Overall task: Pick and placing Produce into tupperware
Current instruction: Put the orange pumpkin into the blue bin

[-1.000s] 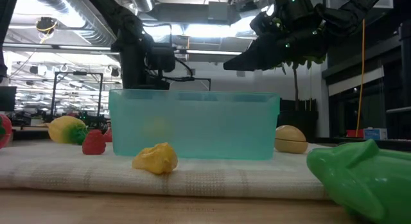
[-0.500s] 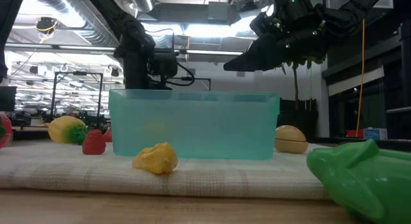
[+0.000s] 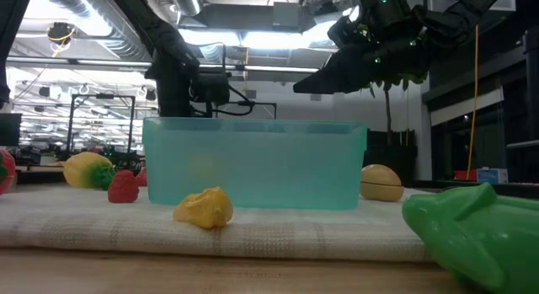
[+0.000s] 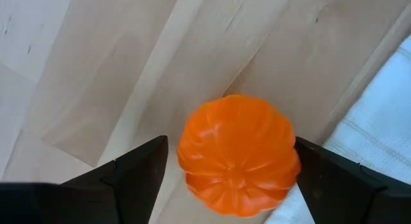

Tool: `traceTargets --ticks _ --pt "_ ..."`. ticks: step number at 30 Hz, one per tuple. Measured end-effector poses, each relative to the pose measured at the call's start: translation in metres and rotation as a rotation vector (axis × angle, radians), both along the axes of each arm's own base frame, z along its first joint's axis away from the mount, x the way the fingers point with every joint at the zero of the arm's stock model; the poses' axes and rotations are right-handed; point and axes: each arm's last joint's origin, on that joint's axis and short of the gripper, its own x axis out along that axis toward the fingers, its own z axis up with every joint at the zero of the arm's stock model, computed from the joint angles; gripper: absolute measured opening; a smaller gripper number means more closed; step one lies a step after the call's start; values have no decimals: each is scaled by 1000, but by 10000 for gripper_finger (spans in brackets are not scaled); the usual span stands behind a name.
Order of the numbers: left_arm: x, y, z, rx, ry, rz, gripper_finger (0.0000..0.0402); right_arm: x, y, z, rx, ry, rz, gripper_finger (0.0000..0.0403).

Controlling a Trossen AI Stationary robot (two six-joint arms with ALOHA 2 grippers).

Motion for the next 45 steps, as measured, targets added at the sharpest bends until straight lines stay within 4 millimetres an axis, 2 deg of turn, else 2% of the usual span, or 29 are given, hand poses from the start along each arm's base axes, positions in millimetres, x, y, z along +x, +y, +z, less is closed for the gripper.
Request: traceTargets --ticks 10,18,41,45 --pt "0 0 0 -14 -11 -2 309 0 0 0 -1 0 0 292" --pt "0 0 0 -21 -16 23 233 0 0 0 -1 0 0 292" --pt "1 2 2 12 -32 -62 233 0 0 0 -1 0 0 292" --pt "-1 1 12 29 -51 -81 233 0 0 0 -1 0 0 292"
